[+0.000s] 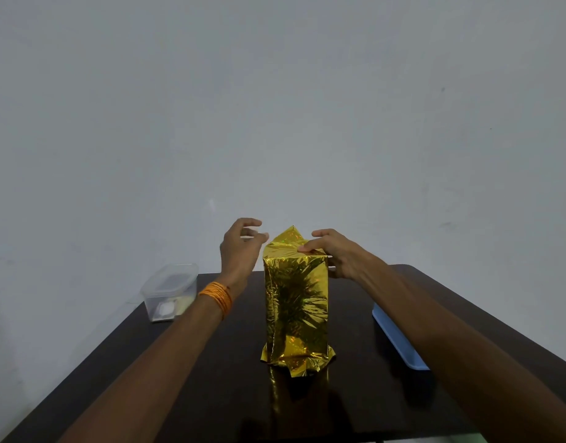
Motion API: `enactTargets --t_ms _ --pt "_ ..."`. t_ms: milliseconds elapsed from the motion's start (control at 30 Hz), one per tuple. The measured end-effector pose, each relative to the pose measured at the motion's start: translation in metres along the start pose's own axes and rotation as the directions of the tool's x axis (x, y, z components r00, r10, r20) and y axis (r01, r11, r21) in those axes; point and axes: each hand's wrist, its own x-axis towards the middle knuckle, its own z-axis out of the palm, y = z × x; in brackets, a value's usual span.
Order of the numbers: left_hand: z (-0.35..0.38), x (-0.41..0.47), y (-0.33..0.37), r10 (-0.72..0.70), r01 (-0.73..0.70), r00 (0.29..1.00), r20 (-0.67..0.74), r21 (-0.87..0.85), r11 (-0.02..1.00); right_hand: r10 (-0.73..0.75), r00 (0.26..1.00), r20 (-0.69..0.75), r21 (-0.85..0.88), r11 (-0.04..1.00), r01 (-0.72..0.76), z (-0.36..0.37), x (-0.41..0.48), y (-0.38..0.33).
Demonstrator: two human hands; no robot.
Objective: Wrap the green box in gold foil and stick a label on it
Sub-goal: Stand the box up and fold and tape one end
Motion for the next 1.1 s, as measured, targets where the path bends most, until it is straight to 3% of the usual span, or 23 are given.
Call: enactTargets --t_ms 33,100,167,300,533,633,700,800,900,1100 --pt "0.001 -0.002 0.005 0.180 -0.178 0.983 -0.016 0.113 0.978 -0.002 1.000 0.000 -0.001 1.000 0.002 0.000 0.000 0.000" --pt "0.003 -0.006 0.016 0.438 -0.441 0.895 0.083 0.309 0.843 -0.005 1.000 -0.003 -0.007 1.000 0.005 -0.001 0.000 0.001" --pt "0.009 -0.007 0.024 0.481 -0.544 0.839 0.256 0.448 0.710 -0.011 1.000 -0.005 -0.013 1.000 0.011 -0.001 0.002 0.002" --pt "0.011 -0.002 0.023 0.340 -0.544 0.835 0.432 0.562 0.623 -0.001 1.000 0.001 -0.008 1.000 0.001 -0.001 0.001 0.003" --pt "0.004 0.000 0.023 0.273 -0.565 0.814 0.513 0.587 0.580 -0.009 1.000 0.011 -0.015 1.000 0.010 -0.004 0.002 0.005" --pt "0.000 0.001 0.024 0.234 -0.542 0.818 0.525 0.566 0.621 -0.048 0.998 0.028 0.017 0.999 0.047 -0.011 0.000 0.008" --pt "-0.002 0.003 0.025 0.199 -0.508 0.826 0.527 0.543 0.668 -0.075 0.997 -0.011 0.070 0.995 0.076 -0.020 -0.002 0.009" --pt "-0.002 0.006 0.025 0.180 -0.493 0.826 0.535 0.529 0.691 -0.172 0.965 -0.199 0.107 0.975 0.196 -0.040 -0.008 0.005" --pt "0.001 0.006 0.026 0.182 -0.493 0.826 0.534 0.526 0.693 -0.314 0.887 -0.338 -0.049 0.947 0.317 -0.057 -0.016 -0.004" --pt "0.002 0.005 0.023 0.199 -0.491 0.824 0.531 0.493 0.719 -0.446 0.886 -0.122 -0.375 0.848 0.375 -0.062 -0.043 -0.036"
